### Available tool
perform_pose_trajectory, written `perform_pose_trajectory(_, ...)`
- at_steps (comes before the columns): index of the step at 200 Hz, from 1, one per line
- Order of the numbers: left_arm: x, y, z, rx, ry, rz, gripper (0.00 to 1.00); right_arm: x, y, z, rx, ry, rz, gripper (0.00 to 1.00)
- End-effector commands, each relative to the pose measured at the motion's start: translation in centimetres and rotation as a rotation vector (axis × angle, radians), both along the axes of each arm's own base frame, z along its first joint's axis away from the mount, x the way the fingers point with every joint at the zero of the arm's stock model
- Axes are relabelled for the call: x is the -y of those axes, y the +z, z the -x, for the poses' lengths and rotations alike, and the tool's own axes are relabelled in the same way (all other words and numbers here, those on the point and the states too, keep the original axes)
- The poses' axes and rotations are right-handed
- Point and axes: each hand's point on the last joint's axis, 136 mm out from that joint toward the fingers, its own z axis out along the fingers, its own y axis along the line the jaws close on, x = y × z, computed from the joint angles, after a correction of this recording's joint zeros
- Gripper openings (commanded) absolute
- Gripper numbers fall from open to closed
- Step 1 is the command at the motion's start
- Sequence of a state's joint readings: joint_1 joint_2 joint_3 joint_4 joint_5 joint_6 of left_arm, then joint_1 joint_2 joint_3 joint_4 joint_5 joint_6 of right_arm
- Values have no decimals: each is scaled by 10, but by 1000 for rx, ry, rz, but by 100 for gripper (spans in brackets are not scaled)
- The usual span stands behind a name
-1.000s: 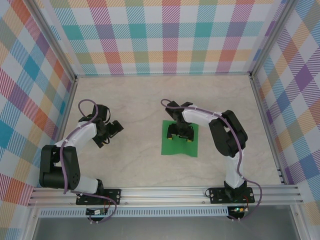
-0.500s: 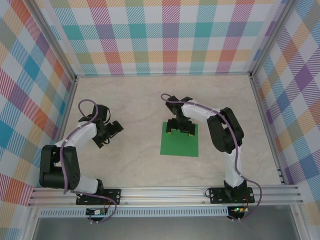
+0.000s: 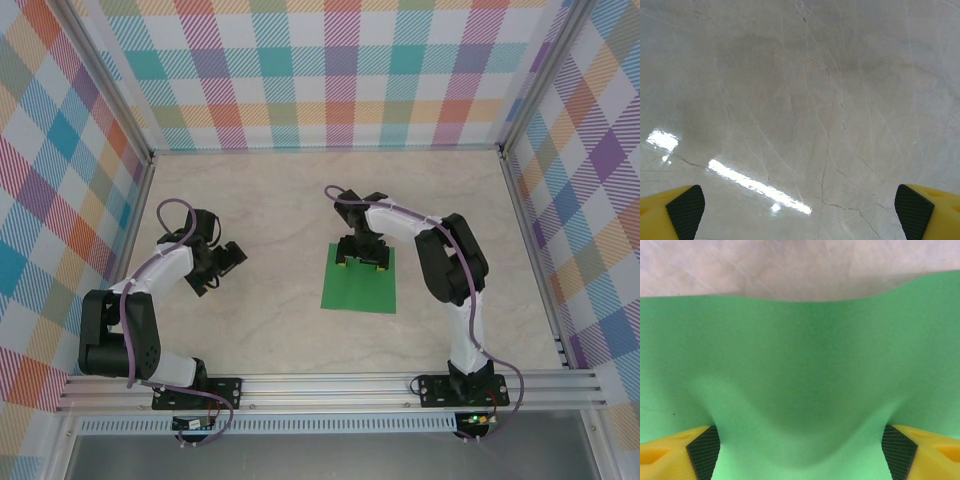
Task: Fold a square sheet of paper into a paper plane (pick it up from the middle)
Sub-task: Fold the square sheet of paper in half at the center of the table.
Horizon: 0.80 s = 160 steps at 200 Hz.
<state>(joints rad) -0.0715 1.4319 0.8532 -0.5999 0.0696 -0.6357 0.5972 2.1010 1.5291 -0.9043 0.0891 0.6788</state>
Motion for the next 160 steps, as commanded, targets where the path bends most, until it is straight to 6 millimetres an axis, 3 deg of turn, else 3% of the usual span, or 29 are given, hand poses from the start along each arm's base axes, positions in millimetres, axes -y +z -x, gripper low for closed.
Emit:
perform_pose_trajectory(1,5,2,3,-18,-21,6,100,4,-37,25,-111,11,8,82)
perform_pose_trajectory(21,9,2,4,-16,-27,21,100,-5,-19,15,-53,14,-44,71)
perform_pose_trajectory(63,36,3,5,37,-53,124,99,-44,27,8,28,27,-305,33)
perform_pose_trajectory(82,55,8,7,90,-73,201,96,-74,56,14,42,49,-519,27)
perform_pose_trajectory(107,75,16,16,152,-99,284,92,-113,104,24,50,120,-842,27)
perform_pose_trajectory(119,80,22,21,178,-107,308,90,-123,118,29,29,144,-938,27)
perform_pose_trajectory(141,88,31,29,226,-128,353,88,-130,117,32,5,164,-995,27)
perform_pose_trajectory(160,96,36,32,260,-151,391,86,-125,93,30,-4,166,-929,29)
